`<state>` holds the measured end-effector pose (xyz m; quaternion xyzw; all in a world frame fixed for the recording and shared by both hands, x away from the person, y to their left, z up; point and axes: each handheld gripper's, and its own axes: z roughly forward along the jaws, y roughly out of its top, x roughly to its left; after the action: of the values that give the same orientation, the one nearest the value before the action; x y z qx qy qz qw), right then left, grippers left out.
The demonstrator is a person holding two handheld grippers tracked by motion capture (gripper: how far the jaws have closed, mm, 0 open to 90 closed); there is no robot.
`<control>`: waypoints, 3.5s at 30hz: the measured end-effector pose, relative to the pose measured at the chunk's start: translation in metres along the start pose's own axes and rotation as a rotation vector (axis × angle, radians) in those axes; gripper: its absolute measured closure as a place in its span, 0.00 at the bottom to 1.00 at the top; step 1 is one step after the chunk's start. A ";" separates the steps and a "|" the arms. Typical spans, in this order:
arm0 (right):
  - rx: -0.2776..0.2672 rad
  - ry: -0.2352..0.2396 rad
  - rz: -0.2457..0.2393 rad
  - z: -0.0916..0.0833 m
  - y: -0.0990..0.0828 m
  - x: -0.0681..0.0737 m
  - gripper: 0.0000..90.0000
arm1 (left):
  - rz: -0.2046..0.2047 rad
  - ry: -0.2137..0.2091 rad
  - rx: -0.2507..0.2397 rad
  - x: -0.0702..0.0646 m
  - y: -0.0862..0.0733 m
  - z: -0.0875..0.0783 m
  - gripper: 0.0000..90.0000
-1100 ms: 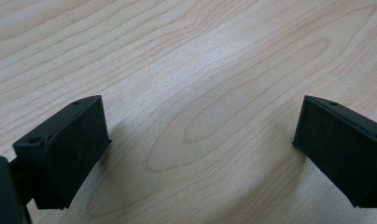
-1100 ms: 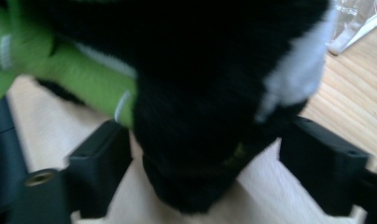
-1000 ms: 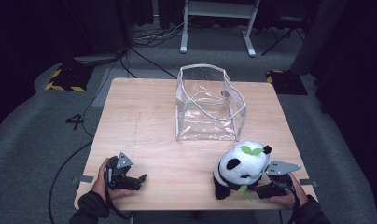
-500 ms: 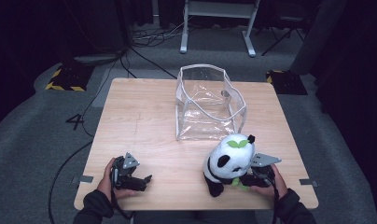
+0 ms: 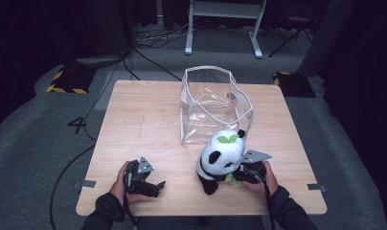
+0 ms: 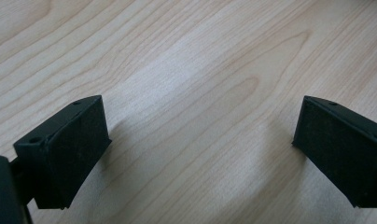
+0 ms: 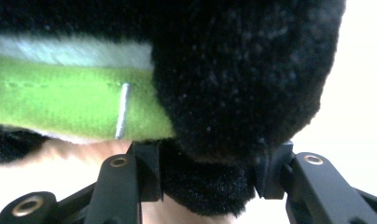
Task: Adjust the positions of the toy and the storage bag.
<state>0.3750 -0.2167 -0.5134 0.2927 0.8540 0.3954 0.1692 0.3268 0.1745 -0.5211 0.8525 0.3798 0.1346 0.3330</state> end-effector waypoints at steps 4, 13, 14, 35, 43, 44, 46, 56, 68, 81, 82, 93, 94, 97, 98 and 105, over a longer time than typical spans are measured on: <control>0.002 0.008 -0.008 0.012 0.010 0.003 0.60 | 0.012 -0.012 0.002 0.000 0.003 0.002 0.04; 0.009 0.028 -0.024 0.042 0.036 0.018 0.60 | 0.032 -0.025 0.001 0.006 0.001 -0.001 0.07; 0.009 0.028 -0.024 0.042 0.036 0.018 0.60 | 0.032 -0.025 0.001 0.006 0.001 -0.001 0.08; 0.073 0.049 -0.043 0.048 0.052 0.027 0.29 | 0.005 0.006 -0.070 0.007 0.006 -0.019 0.20; 0.089 0.067 -0.060 0.024 0.045 0.017 0.24 | 0.017 0.007 -0.145 -0.005 0.021 -0.032 0.18; 0.085 0.070 -0.056 0.020 0.042 0.015 0.24 | 0.035 0.004 -0.166 -0.011 0.027 -0.035 0.18; 0.083 0.069 -0.052 0.016 0.039 0.013 0.24 | 0.035 -0.002 -0.174 -0.014 0.030 -0.036 0.18; 0.071 0.038 -0.021 -0.024 0.012 -0.014 0.26 | 0.095 -0.037 -0.233 -0.041 0.056 -0.041 0.18; 0.063 -0.013 0.032 -0.054 -0.018 -0.035 0.25 | 0.087 -0.023 -0.281 -0.050 0.068 -0.052 0.18; 0.066 -0.078 0.124 -0.070 -0.046 -0.062 0.25 | 0.084 -0.056 -0.355 -0.056 0.090 -0.053 0.17; 0.068 -0.090 0.132 -0.072 -0.049 -0.065 0.25 | 0.084 -0.056 -0.355 -0.056 0.090 -0.053 0.17; 0.049 -0.107 0.200 -0.083 -0.064 -0.082 0.25 | 0.056 -0.024 -0.375 -0.062 0.104 -0.036 0.15; 0.049 -0.107 0.200 -0.083 -0.064 -0.082 0.25 | 0.056 -0.024 -0.375 -0.062 0.104 -0.036 0.14; 0.058 -0.111 0.196 -0.083 -0.065 -0.083 0.25 | 0.041 -0.015 -0.366 -0.058 0.108 -0.030 0.11; 0.058 -0.111 0.196 -0.083 -0.065 -0.083 0.25 | 0.041 -0.015 -0.366 -0.058 0.108 -0.030 0.10; 0.062 -0.111 0.184 -0.081 -0.065 -0.081 0.24 | 0.061 -0.057 -0.316 -0.056 0.116 -0.014 0.02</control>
<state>0.3718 -0.3480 -0.5078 0.3966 0.8246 0.3657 0.1700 0.3472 0.0828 -0.4317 0.8040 0.3183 0.1784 0.4696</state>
